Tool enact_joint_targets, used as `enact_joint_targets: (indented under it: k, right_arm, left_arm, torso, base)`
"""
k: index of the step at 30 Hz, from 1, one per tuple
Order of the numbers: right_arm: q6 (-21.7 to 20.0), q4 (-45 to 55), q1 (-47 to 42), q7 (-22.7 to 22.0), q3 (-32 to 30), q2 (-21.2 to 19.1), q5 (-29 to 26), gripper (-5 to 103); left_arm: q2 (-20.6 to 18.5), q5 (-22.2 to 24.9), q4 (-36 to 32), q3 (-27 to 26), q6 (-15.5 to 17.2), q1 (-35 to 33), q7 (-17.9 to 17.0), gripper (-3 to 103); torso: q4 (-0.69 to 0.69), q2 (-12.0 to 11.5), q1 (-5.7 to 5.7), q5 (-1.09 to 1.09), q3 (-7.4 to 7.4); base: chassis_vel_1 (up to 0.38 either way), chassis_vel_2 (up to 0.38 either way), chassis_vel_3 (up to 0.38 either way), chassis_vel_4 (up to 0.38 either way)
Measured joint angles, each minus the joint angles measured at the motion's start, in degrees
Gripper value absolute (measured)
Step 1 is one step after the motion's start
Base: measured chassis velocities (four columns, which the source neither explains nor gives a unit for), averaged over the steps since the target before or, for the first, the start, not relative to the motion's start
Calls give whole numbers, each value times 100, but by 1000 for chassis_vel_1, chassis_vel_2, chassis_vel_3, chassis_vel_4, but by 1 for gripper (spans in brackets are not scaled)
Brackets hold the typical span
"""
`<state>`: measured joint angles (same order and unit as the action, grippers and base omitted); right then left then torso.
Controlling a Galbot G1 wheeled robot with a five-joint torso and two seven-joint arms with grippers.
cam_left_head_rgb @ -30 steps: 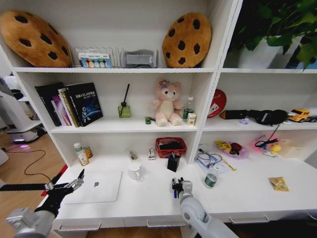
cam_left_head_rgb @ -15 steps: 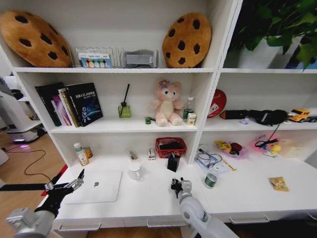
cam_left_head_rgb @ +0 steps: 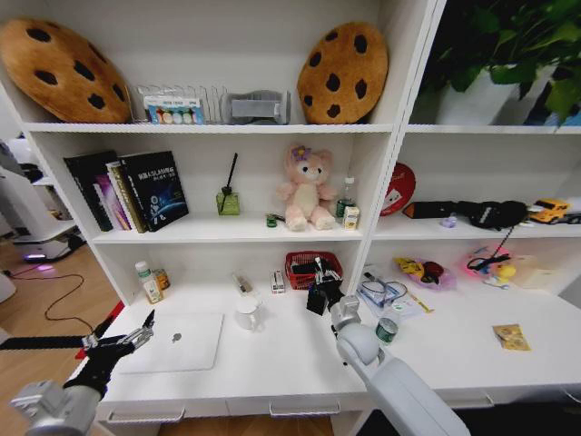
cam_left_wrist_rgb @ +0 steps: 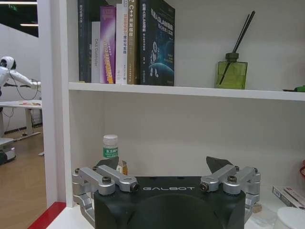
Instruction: Organize the objects on the table.
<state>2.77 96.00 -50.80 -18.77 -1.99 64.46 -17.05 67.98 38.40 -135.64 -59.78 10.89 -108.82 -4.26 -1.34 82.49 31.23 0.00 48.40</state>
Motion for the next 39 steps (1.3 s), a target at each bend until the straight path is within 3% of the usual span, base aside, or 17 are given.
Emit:
enact_joint_targets:
  k: [12,25,27,30,31,35,39]
  right_arm:
    - [226,-1051,469,67,188,446,33,13]
    - [209,-1086,165,-60,130,346,-232,10]
    - [193,-1060,146,-65,125,320,-243,13]
    - [118,-871,41,-113,69,213,-283,29]
    - [118,-871,41,-113,69,213,-283,29]
    - [-23,-479,-151,-254,-25,45,-362,46]
    - [-492,378,-497,-719,-174,-236,-717,62]
  left_arm:
    - [0,0,0,0,0,0,-1,100]
    - [0,0,0,0,0,0,0,100]
    - [0,0,0,0,0,0,0,100]
    - [0,0,0,0,0,0,0,100]
    - [0,0,0,0,0,0,0,100]
    - [0,0,0,0,0,0,1,100]
    - [0,0,0,0,0,0,1,100]
  torso:
    - [0,0,0,-1,-1]
    - [0,0,0,0,-1]
    - [0,1,0,0,-1]
    - [0,1,0,0,-1]
    - [0,1,0,0,-1]
    - [0,1,0,0,-1]
    - [0,1,0,-1,-1]
  base:
    - [0,0,0,0]
    - [0,0,0,0]
    - [0,0,0,0]
    - [0,0,0,0]
    - [0,0,0,0]
    - [0,0,0,0]
    - [0,0,0,0]
